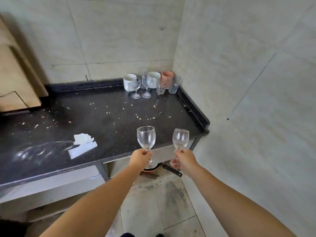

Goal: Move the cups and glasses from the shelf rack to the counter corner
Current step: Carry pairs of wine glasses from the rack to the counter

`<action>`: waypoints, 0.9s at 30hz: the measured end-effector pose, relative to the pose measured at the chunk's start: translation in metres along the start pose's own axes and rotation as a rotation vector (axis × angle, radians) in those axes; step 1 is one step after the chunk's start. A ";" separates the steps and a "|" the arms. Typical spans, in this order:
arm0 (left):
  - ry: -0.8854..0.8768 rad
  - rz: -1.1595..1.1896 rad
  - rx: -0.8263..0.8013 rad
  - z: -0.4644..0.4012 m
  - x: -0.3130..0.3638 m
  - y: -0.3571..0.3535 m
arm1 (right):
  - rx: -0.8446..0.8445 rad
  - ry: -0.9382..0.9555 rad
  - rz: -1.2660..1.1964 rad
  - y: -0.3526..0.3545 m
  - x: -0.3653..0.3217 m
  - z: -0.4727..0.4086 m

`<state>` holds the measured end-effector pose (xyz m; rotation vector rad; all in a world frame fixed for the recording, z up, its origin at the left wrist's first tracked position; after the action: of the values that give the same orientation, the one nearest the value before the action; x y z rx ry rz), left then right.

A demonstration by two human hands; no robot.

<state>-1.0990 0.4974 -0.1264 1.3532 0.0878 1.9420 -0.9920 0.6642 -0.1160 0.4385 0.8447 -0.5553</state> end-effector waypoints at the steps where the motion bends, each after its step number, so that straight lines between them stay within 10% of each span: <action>1: 0.010 0.008 0.007 -0.015 0.008 -0.003 | 0.009 -0.015 -0.008 0.004 -0.009 -0.017; 27: 0.161 0.145 0.029 -0.349 0.163 -0.047 | 0.049 -0.033 -0.025 -0.003 -0.197 -0.350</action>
<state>-1.3886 0.7512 -0.1739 1.2502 0.0984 2.1771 -1.3007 0.9157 -0.1667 0.4629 0.8073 -0.6054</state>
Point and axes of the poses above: each hand's wrist, its own z-axis away from the middle knuckle, its own y-axis out of the back of the hand, x = y × z, the point moved 8 cm from there along -z, towards the middle knuckle, and after that the axes turned 1 degree about -z, right-handed, at the moved point
